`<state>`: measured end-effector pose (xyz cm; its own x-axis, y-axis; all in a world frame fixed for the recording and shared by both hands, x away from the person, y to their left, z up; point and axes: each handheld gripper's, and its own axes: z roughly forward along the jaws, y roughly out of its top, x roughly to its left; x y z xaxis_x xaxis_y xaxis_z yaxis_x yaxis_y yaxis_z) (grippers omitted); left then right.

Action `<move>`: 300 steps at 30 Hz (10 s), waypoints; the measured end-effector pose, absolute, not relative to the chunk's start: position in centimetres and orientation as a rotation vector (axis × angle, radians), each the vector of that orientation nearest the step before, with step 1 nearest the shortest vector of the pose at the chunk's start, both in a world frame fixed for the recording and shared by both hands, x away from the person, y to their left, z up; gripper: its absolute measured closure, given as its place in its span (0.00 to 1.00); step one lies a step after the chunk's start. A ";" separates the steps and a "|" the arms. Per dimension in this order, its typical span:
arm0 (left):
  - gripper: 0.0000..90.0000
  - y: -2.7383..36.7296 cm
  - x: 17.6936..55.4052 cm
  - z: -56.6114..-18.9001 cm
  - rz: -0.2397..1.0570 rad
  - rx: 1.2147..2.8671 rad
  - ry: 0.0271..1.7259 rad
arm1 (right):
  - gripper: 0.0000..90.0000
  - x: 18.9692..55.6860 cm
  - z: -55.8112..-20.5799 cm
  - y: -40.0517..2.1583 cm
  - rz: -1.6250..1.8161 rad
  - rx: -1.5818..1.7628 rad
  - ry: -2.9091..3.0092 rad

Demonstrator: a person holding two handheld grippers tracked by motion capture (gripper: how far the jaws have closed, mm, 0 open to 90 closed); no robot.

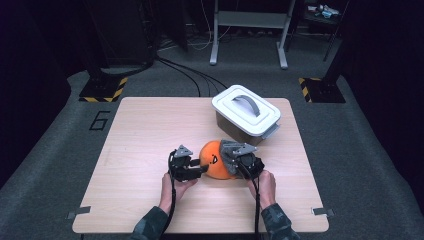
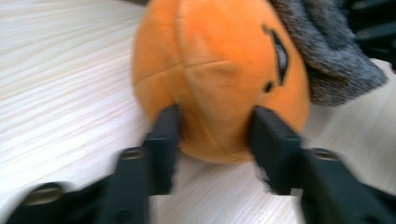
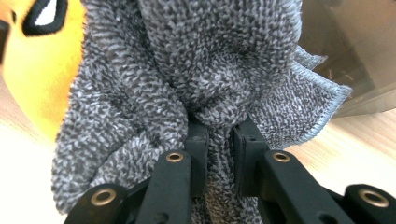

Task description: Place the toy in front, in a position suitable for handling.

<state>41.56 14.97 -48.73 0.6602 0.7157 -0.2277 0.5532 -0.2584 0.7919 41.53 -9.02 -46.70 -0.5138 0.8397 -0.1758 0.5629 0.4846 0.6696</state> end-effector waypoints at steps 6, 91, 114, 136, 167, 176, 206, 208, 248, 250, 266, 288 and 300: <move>0.87 15.8 41.7 -48.4 0.105 1.874 1.023 | 0.87 41.0 -44.6 -8.9 0.799 1.147 2.220; 0.83 16.8 40.7 -48.5 0.148 1.941 0.975 | 0.87 42.1 -43.3 -4.5 0.716 1.015 2.334; 0.87 16.1 41.4 -50.0 0.251 1.916 0.977 | 0.87 42.3 -43.6 -2.6 0.748 0.986 2.351; 0.50 14.5 42.4 -46.5 0.362 2.023 0.876 | 0.87 43.1 -44.3 -6.4 0.804 1.129 2.327; 0.35 13.6 43.1 -46.0 0.394 2.061 0.903 | 0.86 42.8 -45.3 -7.7 0.880 1.203 2.269; 0.37 15.8 43.4 -48.3 0.309 1.988 0.926 | 0.86 42.7 -45.7 -7.2 0.916 1.180 2.263; 0.37 16.4 43.1 -49.5 0.269 1.928 0.921 | 0.87 43.2 -49.6 -8.8 0.776 1.316 2.376; 0.37 16.5 43.1 -49.4 0.275 1.930 0.915 | 0.86 43.1 -49.0 -9.2 0.745 1.311 2.373; 0.36 15.8 42.2 -48.0 0.307 1.906 0.871 | 0.87 43.4 -45.9 -6.5 0.811 1.184 2.369; 0.36 16.4 42.0 -47.7 0.315 1.880 0.899 | 0.87 43.3 -46.1 -6.8 0.802 1.199 2.368; 0.25 17.4 42.1 -51.3 0.026 1.719 1.136 | 0.87 42.8 -47.1 -7.9 0.790 1.221 2.337; 0.77 17.9 41.2 -44.1 0.267 2.005 0.861 | 0.87 40.6 -42.0 -7.9 0.976 1.150 2.253; 0.29 15.9 40.1 -46.4 0.380 1.906 0.965 | 0.87 42.3 -45.5 -7.0 1.007 1.241 2.296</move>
<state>40.11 15.88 -46.35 0.6430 0.7554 -0.1262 0.4660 -0.2550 0.8473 42.31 -6.96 -45.53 -0.5595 0.8282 0.0334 0.5856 0.3665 0.7231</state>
